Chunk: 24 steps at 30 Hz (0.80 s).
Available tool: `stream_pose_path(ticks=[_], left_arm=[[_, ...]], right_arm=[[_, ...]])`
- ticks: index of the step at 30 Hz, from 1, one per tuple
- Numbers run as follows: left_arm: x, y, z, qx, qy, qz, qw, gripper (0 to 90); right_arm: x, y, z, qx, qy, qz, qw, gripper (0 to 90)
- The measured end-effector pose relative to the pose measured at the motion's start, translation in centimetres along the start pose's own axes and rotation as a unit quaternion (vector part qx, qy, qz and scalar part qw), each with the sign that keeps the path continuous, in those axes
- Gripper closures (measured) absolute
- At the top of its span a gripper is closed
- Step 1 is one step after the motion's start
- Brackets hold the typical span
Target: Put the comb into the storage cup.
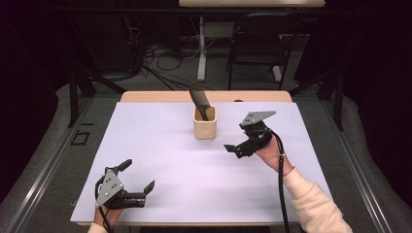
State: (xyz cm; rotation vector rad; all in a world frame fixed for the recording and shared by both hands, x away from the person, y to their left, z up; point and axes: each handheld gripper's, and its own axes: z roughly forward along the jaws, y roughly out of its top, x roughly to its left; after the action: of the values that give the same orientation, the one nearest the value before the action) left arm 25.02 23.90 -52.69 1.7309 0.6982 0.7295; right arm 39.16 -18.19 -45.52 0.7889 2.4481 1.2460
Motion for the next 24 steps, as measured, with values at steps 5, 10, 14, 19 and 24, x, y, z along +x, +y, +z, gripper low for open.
stream_pose_path(ticks=[5, 10, 14, 19, 24], left_arm=[[0.0, 0.0, -0.1, 0.000, 0.001, 0.001, 1.0000, 0.0], [0.0, 0.0, 0.0, 0.000, 0.000, 0.000, 1.0000, 0.0], [0.0, 0.0, 0.0, 0.000, 0.001, 0.000, 1.0000, 0.0], [-0.1, 0.0, 0.0, 0.000, 0.001, 0.000, 1.0000, 0.0], [0.0, 0.0, -0.1, 0.001, 0.002, 0.000, 1.0000, 0.0]], right_arm=[[0.2, -1.0, -0.4, 0.006, -0.004, 0.001, 1.0000, 0.0], [0.4, -2.1, -0.9, 0.010, -0.010, 0.001, 0.9999, 0.0], [0.5, -2.9, -1.4, 0.013, -0.013, 0.004, 0.9998, 0.0], [0.9, -3.8, -2.0, 0.016, -0.015, 0.003, 0.9997, 0.0], [1.2, -4.7, -2.6, 0.018, -0.020, 0.002, 0.9996, 0.0]])
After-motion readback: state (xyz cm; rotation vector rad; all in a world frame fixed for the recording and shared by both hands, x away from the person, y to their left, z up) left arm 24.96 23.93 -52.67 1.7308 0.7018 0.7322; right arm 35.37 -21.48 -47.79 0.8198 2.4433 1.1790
